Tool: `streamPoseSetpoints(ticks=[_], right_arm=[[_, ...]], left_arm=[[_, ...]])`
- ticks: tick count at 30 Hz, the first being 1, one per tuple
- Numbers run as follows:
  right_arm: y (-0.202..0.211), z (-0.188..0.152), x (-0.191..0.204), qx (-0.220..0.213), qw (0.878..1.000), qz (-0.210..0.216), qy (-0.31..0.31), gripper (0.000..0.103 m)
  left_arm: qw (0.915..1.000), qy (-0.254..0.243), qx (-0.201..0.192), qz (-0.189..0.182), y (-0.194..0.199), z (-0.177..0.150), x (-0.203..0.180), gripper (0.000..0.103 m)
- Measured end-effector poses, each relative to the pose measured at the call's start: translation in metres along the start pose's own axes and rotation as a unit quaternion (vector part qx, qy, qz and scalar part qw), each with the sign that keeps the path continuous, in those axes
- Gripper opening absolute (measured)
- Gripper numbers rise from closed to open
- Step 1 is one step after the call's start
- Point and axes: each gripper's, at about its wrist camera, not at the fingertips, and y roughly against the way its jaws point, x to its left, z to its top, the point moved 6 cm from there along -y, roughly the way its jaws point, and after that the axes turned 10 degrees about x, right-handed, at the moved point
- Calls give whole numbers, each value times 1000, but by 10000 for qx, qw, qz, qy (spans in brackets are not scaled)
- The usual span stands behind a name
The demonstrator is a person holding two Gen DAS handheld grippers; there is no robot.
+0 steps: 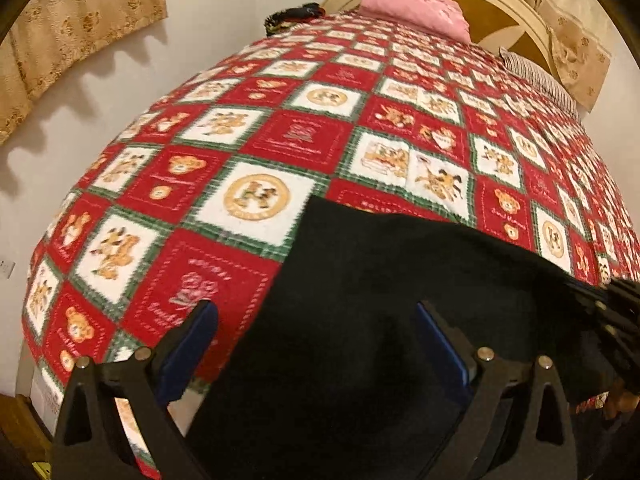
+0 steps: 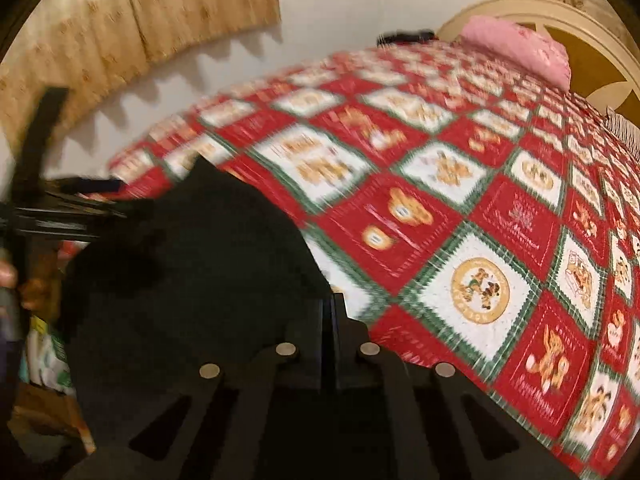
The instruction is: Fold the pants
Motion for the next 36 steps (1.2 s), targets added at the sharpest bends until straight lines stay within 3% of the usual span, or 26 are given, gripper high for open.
streamPoseSetpoints(ticks=[5,8,10,12,17,22,25,27,29,31,35,36], right_arm=[[36,-24,46,-315,9989,144,325,3],[31,-47,63,-184,9987,263,406,3],[18,-61,72,-69,9985,101,536,3],[5,-71,77,6,9985,-1,555,3],[-1,-80,86,-182,9952,-489,834,3],[-3,-91,91,-203,9945,-512,893,3],[-6,-95,96,-235,9921,-668,1037,3],[-4,-95,95,-272,9921,-695,1009,3],[-3,-93,93,-337,9934,-629,896,3],[5,-89,88,-467,9948,-581,689,3],[35,-76,85,-887,9938,-547,384,3],[46,-73,85,-1021,9929,-512,335,3]], left_arm=[[9994,109,-152,-294,21,-6,10,100],[9978,162,-206,-617,32,-7,5,100],[9952,200,-150,-942,35,-6,-3,100],[9943,189,-54,-1044,33,-3,-12,100],[9949,223,306,-930,9,14,-30,100],[9920,444,679,-971,-15,24,-43,100],[9919,434,1006,-636,-35,21,-49,99],[9922,428,1071,-483,-46,15,-47,78],[9958,447,734,-314,-42,12,-39,50],[9942,621,498,-727,-29,10,-29,20],[9790,1013,114,-1768,2,2,-4,15],[9777,1021,47,-1836,9,-1,-4,15]])
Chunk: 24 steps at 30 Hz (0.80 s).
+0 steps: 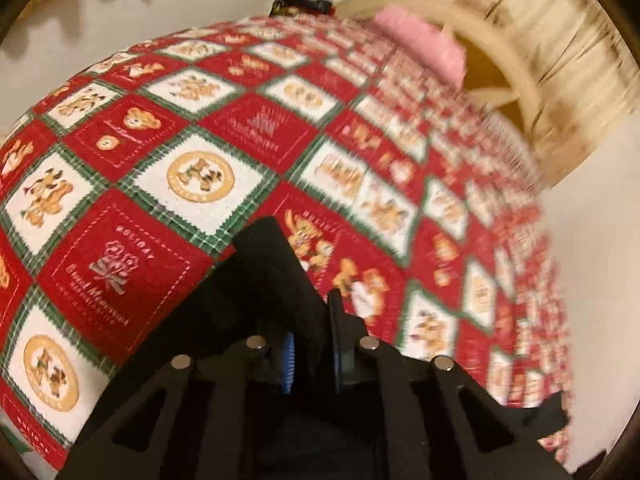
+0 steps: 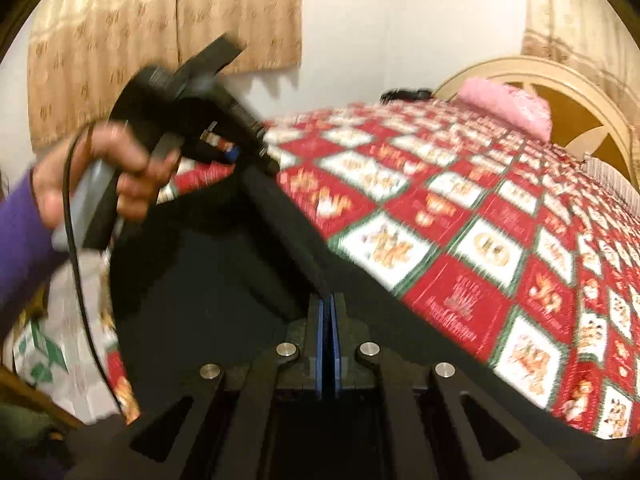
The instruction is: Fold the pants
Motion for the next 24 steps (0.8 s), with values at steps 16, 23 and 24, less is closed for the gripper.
streamPoseSetpoints(ticks=[16,23,24], right_arm=[[35,-70,85,620,9941,663,601,3],[8,-100,97,876,9928,520,632,4],[9,-99,93,876,9929,623,500,4]], left_arm=[[9909,-712,-314,1096,50,-99,46,19],[9912,-548,-364,1147,44,-122,78,37],[9918,-551,-300,1114,47,-123,80,39]])
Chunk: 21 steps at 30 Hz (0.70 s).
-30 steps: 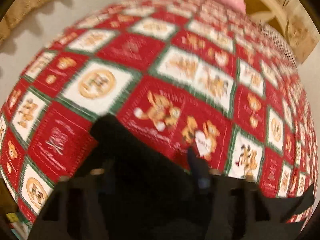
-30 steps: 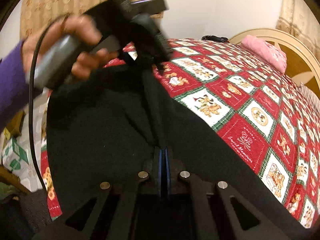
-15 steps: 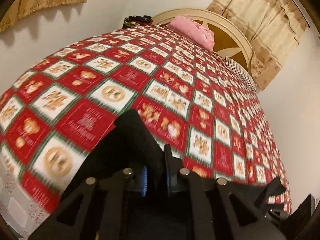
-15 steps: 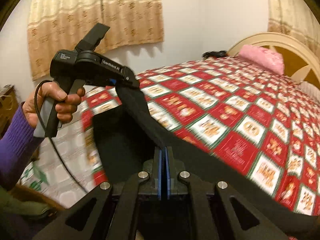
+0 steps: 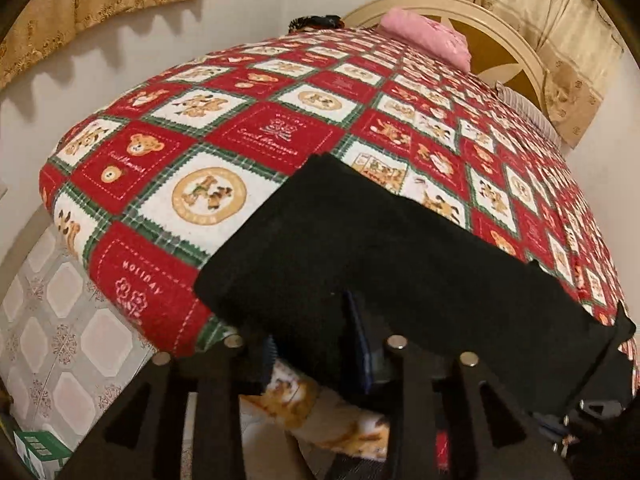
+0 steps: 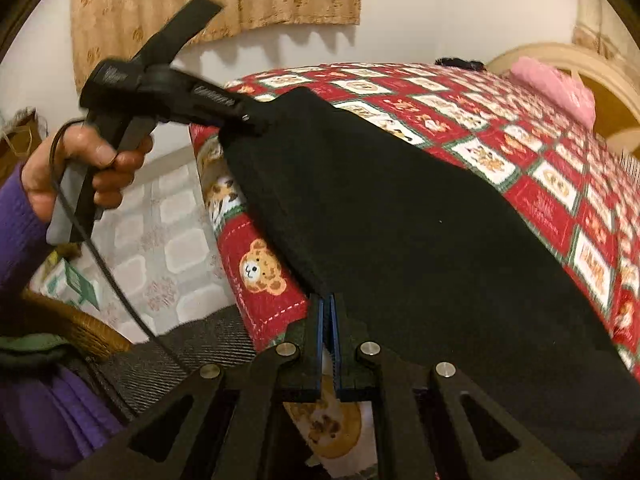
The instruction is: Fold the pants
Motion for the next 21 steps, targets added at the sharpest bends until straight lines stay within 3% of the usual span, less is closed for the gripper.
streamPoseSetpoints(ticks=[1,2,4,6,10,11,12,14,15,18,21], right_arm=[[0,1,-3,11,9999,121,-98,5],[1,1,-6,24,9994,263,-203,5],[6,2,-12,29,9977,544,-409,5],[25,9,-21,-192,9946,831,-595,6],[60,29,-52,-676,9872,1070,-974,7],[63,36,-64,-748,9852,1077,-1102,13],[63,42,-75,-789,9839,1063,-1198,30],[57,56,-100,-842,9813,997,-1417,58],[52,62,-109,-866,9790,1056,-1515,62],[20,76,-126,-600,9722,1362,-1807,62],[-16,85,-126,-204,9764,1313,-1702,62]], left_arm=[[10000,19,36,-12,2,0,2,46],[9999,105,79,1,7,0,8,60],[9989,305,-33,355,19,1,20,81],[9948,414,-486,792,41,7,32,81],[9875,571,-1108,967,67,19,33,81],[9871,531,-1216,896,68,21,29,81],[9876,437,-1287,790,67,24,19,81],[9895,241,-1277,635,57,31,1,81],[9904,107,-1232,614,47,34,-12,81],[9901,-152,-1140,808,19,35,-34,81],[9913,-334,-852,943,-14,28,-47,81]])
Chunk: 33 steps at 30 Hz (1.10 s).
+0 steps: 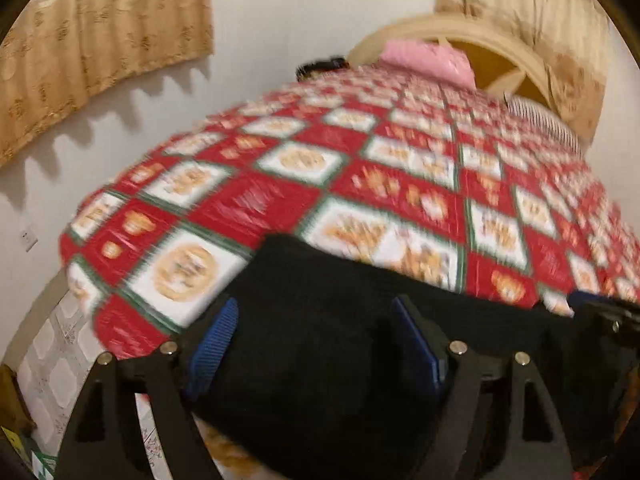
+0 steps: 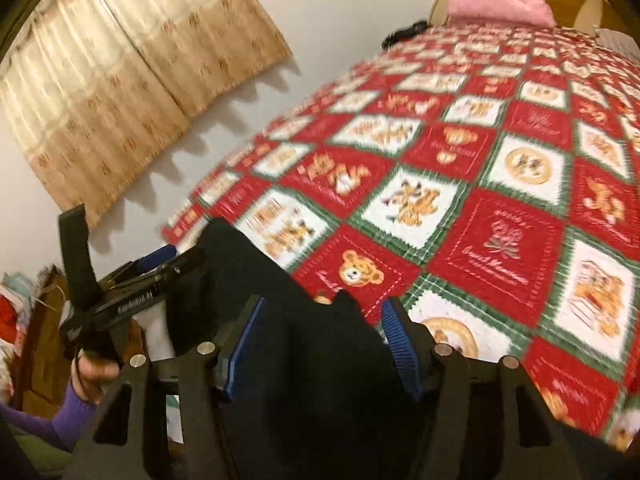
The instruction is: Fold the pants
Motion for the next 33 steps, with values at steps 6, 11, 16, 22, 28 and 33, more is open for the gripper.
streamPoseSetpoints(ticks=[6,11,16,22,28,33], right_arm=[[-5,-25,20,395,9991,40,160,62],[-10,-45,27,737,9965,372,142,62],[-25,-22,20,620,9940,871,-233,62],[-40,11,15,294,9906,1171,-642,61],[-21,18,-38,284,9673,1837,-1728,52],[95,-10,-117,-795,9649,163,-2498,53]], left_arm=[[9989,-245,-259,310,-1,-24,2,88],[9979,-205,-434,425,-4,-23,1,97],[9979,-136,-425,474,-8,-21,-1,99],[9975,-208,-452,503,-9,-23,-1,101],[9969,-254,-574,471,-10,-24,-1,103],[9973,-243,-521,450,-10,-23,-1,103]])
